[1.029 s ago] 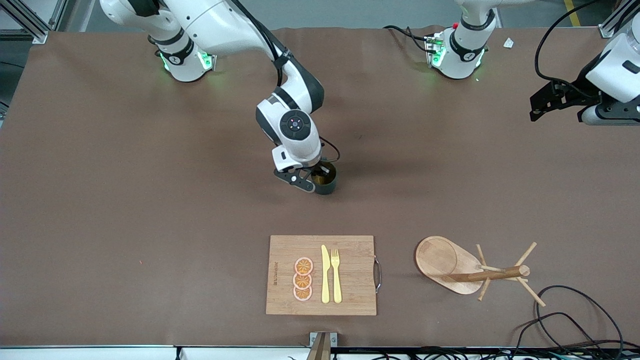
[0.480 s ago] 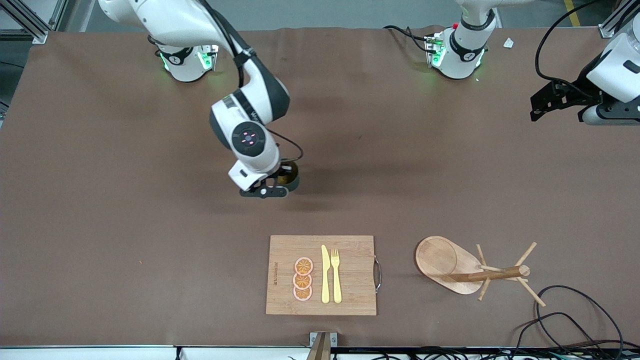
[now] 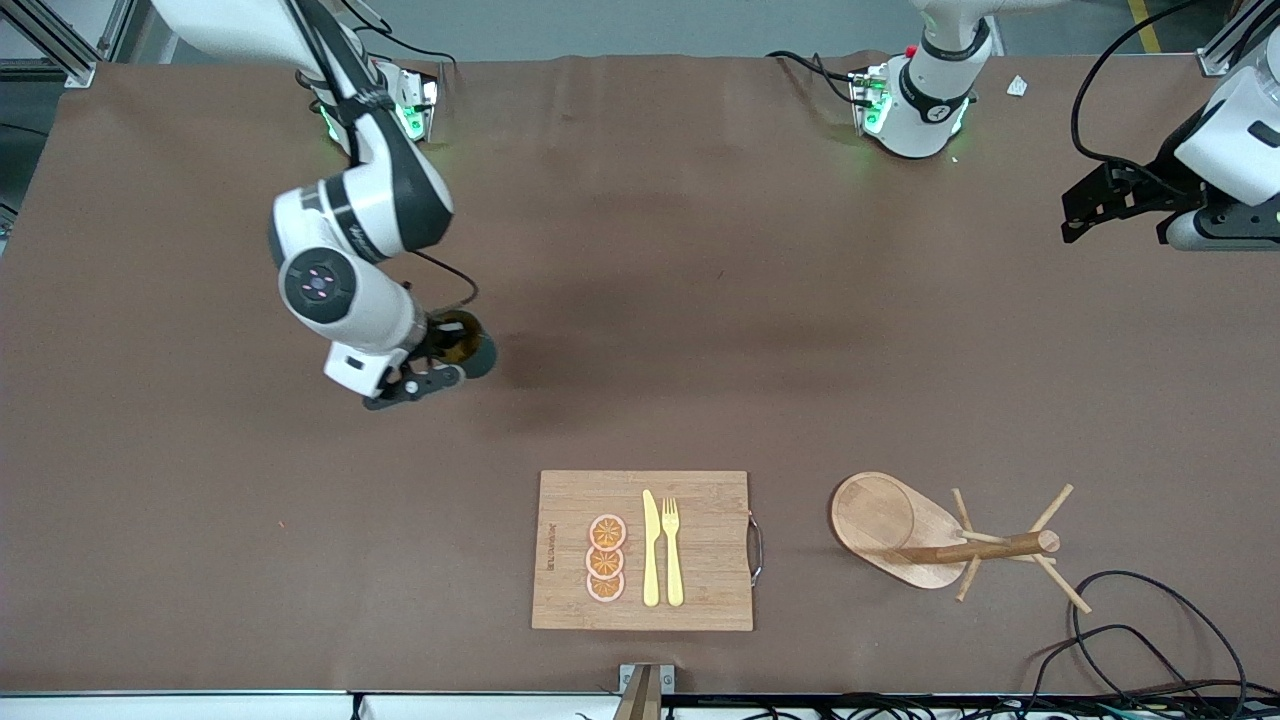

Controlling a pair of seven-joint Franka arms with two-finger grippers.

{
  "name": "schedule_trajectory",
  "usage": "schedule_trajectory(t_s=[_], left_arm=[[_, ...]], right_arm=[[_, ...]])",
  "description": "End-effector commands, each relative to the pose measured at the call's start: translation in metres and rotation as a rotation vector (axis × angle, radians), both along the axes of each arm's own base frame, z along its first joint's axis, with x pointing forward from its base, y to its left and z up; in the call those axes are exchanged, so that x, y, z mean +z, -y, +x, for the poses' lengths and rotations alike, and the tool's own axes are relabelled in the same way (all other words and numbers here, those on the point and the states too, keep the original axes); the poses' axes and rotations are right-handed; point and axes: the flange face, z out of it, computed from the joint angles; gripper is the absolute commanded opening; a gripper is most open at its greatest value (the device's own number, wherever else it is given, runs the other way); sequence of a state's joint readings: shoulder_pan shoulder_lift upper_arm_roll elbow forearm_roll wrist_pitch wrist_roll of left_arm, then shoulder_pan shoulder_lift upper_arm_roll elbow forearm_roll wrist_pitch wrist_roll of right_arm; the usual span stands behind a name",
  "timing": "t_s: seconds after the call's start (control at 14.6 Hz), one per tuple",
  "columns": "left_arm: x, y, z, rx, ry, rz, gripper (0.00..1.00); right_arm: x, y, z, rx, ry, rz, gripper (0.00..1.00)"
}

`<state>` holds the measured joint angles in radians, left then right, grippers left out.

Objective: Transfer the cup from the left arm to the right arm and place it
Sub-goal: 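Carry the teal mug with the right gripper away from the cutting board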

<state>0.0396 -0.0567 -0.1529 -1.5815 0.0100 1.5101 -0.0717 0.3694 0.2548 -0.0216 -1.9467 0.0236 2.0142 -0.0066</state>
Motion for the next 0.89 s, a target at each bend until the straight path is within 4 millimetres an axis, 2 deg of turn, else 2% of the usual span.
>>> schedule_trajectory(t_s=[0.0,0.21,0.41,0.62,0.82], left_arm=[[0.003,-0.001,-0.002,0.005,0.015,-0.001,1.00],[0.004,0.000,-0.002,0.005,0.018,-0.001,1.00],[0.004,-0.002,-0.002,0.008,0.016,0.001,1.00],[0.006,-0.003,-0.004,-0.007,0.018,0.001,1.00],[0.007,-0.005,-0.005,-0.006,0.017,0.001,1.00]], right_arm=[[0.002,0.038,-0.034,0.096,0.004,-0.002,0.00],[0.003,0.083,-0.034,0.196,-0.003,-0.007,0.00],[-0.008,0.119,-0.039,0.292,0.010,-0.033,0.00],[-0.019,0.179,-0.030,0.414,0.071,0.005,0.00],[-0.021,0.200,-0.027,0.519,0.079,0.021,0.00]])
